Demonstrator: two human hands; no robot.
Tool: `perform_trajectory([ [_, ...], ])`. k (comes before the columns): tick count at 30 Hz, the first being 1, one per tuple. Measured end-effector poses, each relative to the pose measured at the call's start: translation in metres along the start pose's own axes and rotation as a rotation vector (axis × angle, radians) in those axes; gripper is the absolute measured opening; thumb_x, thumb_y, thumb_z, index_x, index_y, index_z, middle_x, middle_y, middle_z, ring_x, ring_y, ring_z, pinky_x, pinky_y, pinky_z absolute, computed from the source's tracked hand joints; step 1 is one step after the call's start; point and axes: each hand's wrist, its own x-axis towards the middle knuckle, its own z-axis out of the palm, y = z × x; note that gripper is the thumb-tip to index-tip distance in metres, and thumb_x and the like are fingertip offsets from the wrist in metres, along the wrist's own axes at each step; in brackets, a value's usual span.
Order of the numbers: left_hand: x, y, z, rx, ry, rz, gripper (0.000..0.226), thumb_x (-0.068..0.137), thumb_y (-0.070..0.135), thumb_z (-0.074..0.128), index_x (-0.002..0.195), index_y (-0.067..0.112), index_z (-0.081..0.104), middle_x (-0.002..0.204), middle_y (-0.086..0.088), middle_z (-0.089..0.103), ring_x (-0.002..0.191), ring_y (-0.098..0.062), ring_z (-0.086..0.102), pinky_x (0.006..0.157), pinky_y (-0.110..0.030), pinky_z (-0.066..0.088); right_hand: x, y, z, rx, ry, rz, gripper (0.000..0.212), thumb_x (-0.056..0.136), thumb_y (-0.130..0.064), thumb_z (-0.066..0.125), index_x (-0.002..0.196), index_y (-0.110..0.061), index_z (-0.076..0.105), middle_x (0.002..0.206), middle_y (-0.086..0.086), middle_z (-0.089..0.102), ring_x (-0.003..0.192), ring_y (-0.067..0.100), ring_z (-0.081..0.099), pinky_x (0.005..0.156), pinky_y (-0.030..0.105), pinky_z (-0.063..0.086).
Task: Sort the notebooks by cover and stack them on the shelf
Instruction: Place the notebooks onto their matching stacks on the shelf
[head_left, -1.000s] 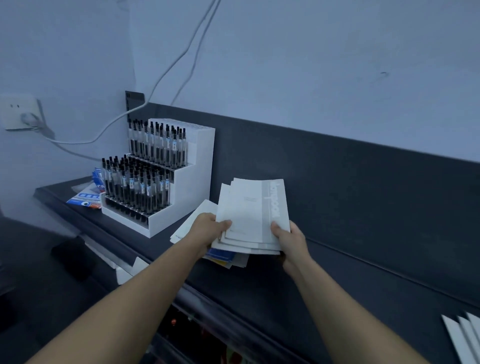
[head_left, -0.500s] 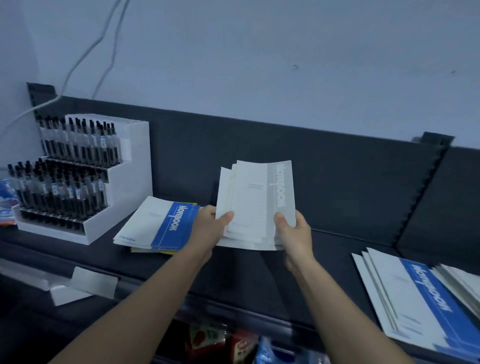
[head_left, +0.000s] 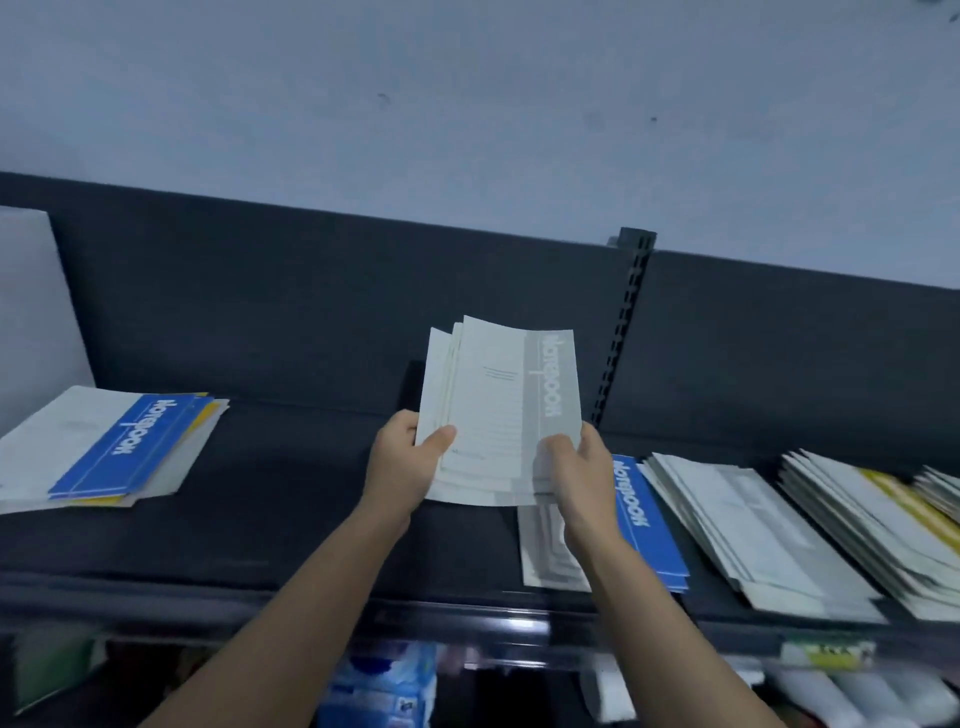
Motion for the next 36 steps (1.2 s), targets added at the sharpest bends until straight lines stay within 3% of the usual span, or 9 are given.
perform_trajectory([
  [3,-0.019,-0.004,0.045,-0.019,-0.016,-0.008,0.011,0.09,0.012,0.065,0.082,0.016,0.058,0.091,-0.006,0.07,0.086,-0.023,0.067,0.076,-0.038,0.055,0.003,0.004,-0.049,-0.048,0.024,-0.013,0.015,0.09,-0.011,0.041,0.101,-0.014,0.052,0.084,0.002,0.052,0.072,0.017,0.047,0.063,0.031,0.041],
  [8,-0.048,-0.006,0.111,0.0,-0.077,0.015,0.009,0.09,0.016,0.064,0.093,0.021,0.057,0.1,-0.003,0.071,0.093,-0.02,0.068,0.082,-0.04,0.057,0.012,0.014,-0.12,-0.127,0.12,-0.007,0.016,0.091,-0.012,0.048,0.104,-0.021,0.046,0.08,0.0,0.054,0.069,0.015,0.051,0.065,0.032,0.044],
  [12,-0.06,-0.006,0.154,0.087,-0.123,0.039,0.011,0.091,0.018,0.063,0.093,0.023,0.054,0.102,-0.002,0.069,0.094,-0.019,0.067,0.085,-0.04,0.056,0.019,0.02,-0.16,-0.174,0.177,0.025,0.018,0.089,-0.011,0.047,0.102,-0.022,0.05,0.082,-0.002,0.062,0.072,0.018,0.058,0.065,0.033,0.049],
  [16,-0.063,-0.006,0.189,0.213,-0.202,0.023,0.025,0.094,0.025,0.059,0.114,0.013,0.051,0.113,0.0,0.065,0.1,-0.018,0.063,0.086,-0.033,0.052,0.027,0.025,-0.19,-0.245,0.25,0.04,0.02,0.09,-0.011,0.046,0.105,-0.023,0.05,0.09,-0.002,0.063,0.075,0.017,0.059,0.066,0.036,0.051],
  [19,-0.063,-0.005,0.21,0.319,-0.258,0.005,0.037,0.095,0.03,0.057,0.124,0.01,0.048,0.119,-0.001,0.062,0.103,-0.019,0.06,0.085,-0.03,0.048,0.032,0.03,-0.213,-0.303,0.278,0.057,0.025,0.091,-0.012,0.047,0.114,-0.02,0.051,0.098,-0.002,0.064,0.082,0.016,0.06,0.061,0.03,0.045],
  [22,-0.068,-0.004,0.231,0.413,-0.303,0.01,0.032,0.095,0.033,0.056,0.118,0.011,0.049,0.114,0.0,0.062,0.097,-0.017,0.059,0.078,-0.03,0.047,0.035,0.037,-0.236,-0.401,0.274,0.089,0.028,0.091,-0.014,0.047,0.118,-0.018,0.052,0.106,0.003,0.066,0.089,0.023,0.062,0.06,0.029,0.044],
  [26,-0.079,-0.005,0.256,0.5,-0.335,0.025,0.035,0.094,0.033,0.056,0.122,0.014,0.049,0.118,0.0,0.062,0.103,-0.02,0.059,0.077,-0.03,0.045,0.037,0.044,-0.262,-0.535,0.274,0.128,0.027,0.092,-0.016,0.048,0.119,-0.014,0.052,0.108,0.007,0.066,0.093,0.028,0.061,0.074,0.035,0.048],
  [31,-0.085,-0.008,0.279,0.725,-0.333,-0.001,0.051,0.095,0.041,0.053,0.133,0.01,0.043,0.129,-0.006,0.057,0.116,-0.027,0.055,0.09,-0.039,0.048,0.049,0.048,-0.287,-0.706,0.167,0.131,0.024,0.092,-0.017,0.051,0.115,-0.011,0.053,0.11,0.012,0.066,0.097,0.033,0.06,0.076,0.034,0.046],
  [36,-0.097,-0.006,0.291,0.965,-0.283,0.013,0.043,0.096,0.044,0.047,0.12,0.009,0.049,0.115,-0.007,0.061,0.101,-0.025,0.057,0.073,-0.032,0.043,0.056,0.045,-0.3,-0.954,0.057,0.087,0.03,0.095,-0.021,0.049,0.12,-0.005,0.051,0.114,0.015,0.064,0.105,0.034,0.06,0.075,0.031,0.041],
])
